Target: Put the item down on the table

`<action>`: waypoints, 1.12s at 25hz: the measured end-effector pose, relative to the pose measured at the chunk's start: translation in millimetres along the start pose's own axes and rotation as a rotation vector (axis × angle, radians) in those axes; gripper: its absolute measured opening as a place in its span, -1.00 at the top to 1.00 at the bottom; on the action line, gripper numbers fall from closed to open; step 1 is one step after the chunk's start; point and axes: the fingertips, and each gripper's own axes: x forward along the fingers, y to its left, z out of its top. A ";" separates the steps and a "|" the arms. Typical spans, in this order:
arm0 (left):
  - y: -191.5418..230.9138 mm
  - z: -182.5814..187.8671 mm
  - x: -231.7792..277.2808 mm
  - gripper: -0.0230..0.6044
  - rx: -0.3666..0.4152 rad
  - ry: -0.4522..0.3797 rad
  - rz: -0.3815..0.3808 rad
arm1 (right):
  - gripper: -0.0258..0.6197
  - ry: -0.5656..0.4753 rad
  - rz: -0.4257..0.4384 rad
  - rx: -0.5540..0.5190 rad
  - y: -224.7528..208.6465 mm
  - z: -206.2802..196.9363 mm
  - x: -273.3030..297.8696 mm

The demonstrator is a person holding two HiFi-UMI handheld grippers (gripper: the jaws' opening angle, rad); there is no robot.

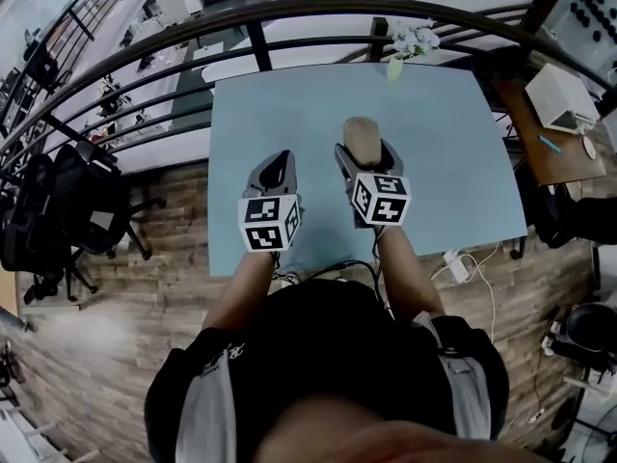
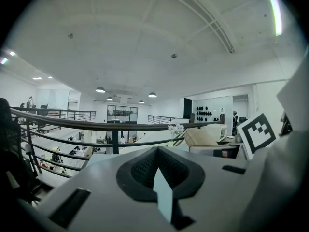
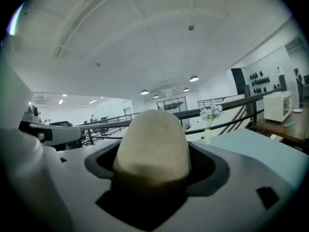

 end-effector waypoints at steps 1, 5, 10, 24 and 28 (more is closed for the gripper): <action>3.3 -2.1 -1.6 0.90 -0.003 0.004 0.008 | -0.34 0.013 0.001 0.001 0.1 -5.2 4.4; 15.1 -5.8 -7.6 0.90 -0.010 0.010 0.036 | -0.34 0.086 0.016 0.022 -1.3 -30.9 25.7; 29.4 -9.5 -14.8 0.90 -0.014 0.015 0.070 | -0.34 0.186 0.007 0.030 -10.4 -66.0 53.2; 55.9 -14.5 -27.5 0.90 -0.024 0.025 0.111 | -0.35 0.414 -0.024 0.057 -3.3 -176.6 83.5; 62.5 -17.1 -29.3 0.90 -0.026 0.032 0.114 | -0.35 0.469 -0.035 0.071 -1.0 -197.9 83.5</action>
